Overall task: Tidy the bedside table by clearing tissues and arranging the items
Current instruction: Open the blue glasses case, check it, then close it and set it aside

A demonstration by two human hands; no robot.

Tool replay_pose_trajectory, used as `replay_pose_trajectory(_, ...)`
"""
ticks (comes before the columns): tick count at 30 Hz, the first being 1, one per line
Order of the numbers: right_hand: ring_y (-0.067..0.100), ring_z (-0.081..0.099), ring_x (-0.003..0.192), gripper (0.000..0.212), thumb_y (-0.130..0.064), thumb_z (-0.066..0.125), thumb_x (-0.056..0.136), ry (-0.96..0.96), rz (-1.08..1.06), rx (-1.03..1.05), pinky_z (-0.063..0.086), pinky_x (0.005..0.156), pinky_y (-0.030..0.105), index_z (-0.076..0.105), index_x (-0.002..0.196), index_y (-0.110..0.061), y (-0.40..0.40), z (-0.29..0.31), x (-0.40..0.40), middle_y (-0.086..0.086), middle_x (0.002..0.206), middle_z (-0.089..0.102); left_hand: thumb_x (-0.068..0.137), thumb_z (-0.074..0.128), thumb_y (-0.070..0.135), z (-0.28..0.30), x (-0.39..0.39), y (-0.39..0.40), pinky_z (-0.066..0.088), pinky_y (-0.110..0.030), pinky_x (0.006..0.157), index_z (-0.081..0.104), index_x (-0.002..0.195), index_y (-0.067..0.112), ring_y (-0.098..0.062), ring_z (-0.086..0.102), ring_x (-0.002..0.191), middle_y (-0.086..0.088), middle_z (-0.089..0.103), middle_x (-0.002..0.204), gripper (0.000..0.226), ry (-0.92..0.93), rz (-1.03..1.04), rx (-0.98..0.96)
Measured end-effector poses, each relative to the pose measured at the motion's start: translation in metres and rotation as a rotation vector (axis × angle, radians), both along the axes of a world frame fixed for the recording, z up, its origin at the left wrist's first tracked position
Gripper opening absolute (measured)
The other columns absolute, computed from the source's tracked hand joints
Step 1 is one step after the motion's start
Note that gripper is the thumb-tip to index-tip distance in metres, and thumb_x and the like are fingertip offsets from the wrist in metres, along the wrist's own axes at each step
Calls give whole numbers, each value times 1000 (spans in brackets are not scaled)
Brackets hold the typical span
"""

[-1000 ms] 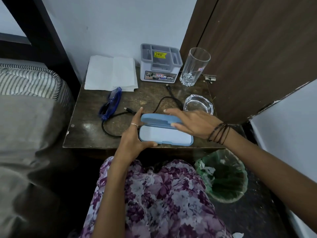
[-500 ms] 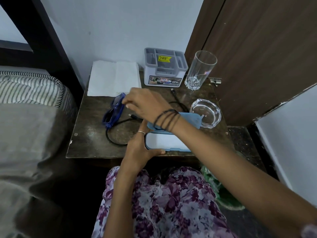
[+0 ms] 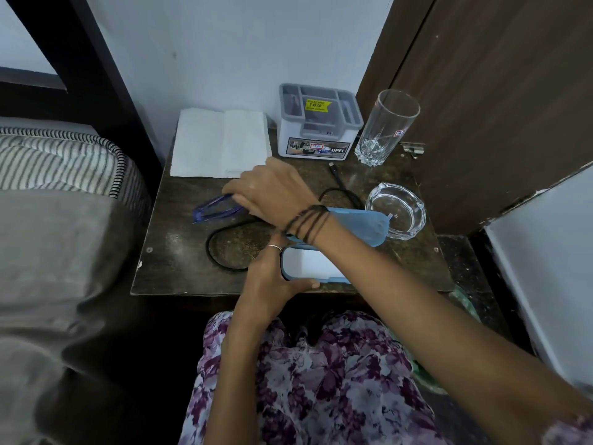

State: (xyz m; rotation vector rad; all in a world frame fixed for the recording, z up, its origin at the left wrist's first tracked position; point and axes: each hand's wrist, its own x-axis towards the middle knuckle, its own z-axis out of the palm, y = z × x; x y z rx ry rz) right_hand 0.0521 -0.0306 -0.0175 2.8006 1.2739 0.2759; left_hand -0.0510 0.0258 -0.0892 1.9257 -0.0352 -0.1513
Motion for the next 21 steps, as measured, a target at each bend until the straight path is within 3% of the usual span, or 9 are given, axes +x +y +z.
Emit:
replay_pose_trajectory(2,21,64,96,29,-26,43,96,51,-75,211,35,83,32,62,118,-25,-15,11,-13,0,107,71,62,83,12,1,1,1,36,4,63,31,142,24,-6,50,92,15,55,102,96,-6,-2,-15)
replay_pose_trajectory(4,21,67,88,22,-17,57,88,173,-144,562,43,79,35,71,104,-18,-33,21,-30,1,99,74,61,84,12,0,1,1,35,5,64,28,144,27,-5,50,93,17,55,104,101,-12,-3,-18)
replay_pose_trajectory(6,15,67,86,21,-6,61,81,318,-168,868,50,80,28,73,98,-10,-55,25,-48,1,95,73,59,85,13,-1,0,0,34,5,63,37,137,25,-12,55,96,14,57,102,92,-21,3,-7)
replay_pose_trajectory(8,7,64,89,25,3,58,83,510,-205,1011,49,84,18,70,102,-7,-80,27,-65,0,97,69,60,85,13,0,0,0,35,5,62,36,139,23,-9,56,97,19,56,101,94,-32,7,-18)
replay_pose_trajectory(10,2,62,94,30,5,53,86,637,-249,1024,46,87,15,65,109,-11,-105,25,-79,-2,102,67,62,84,13,1,-1,0,35,6,65,20,146,32,8,49,92,34,49,104,107,-44,-12,-47)
replay_pose_trajectory(12,3,62,100,33,5,49,88,743,-308,1032,45,90,17,65,109,-16,-126,20,-86,-3,103,69,63,84,13,1,-1,1,35,5,68,16,142,43,11,48,92,40,45,107,108,-51,-16,-76)
replay_pose_trajectory(16,5,66,93,21,-9,58,88,833,-374,1060,49,82,18,71,99,-20,-148,16,-89,-7,96,72,61,84,10,1,-1,1,39,1,74,12,129,56,1,53,101,24,55,116,109,-51,-20,-89)
replay_pose_trajectory(19,-5,64,85,17,-11,67,83,796,-381,888,45,80,11,70,89,-26,-151,15,-81,-17,87,71,60,84,9,0,-1,1,41,-1,75,16,131,52,10,54,97,19,55,119,107,-54,-29,-109)
replay_pose_trajectory(21,-11,62,85,14,-9,67,83,769,-372,771,42,79,4,67,92,-20,-150,14,-74,-16,87,69,60,85,9,-3,-1,2,43,-4,77,19,130,53,7,55,103,20,55,120,106,-59,-35,-126)
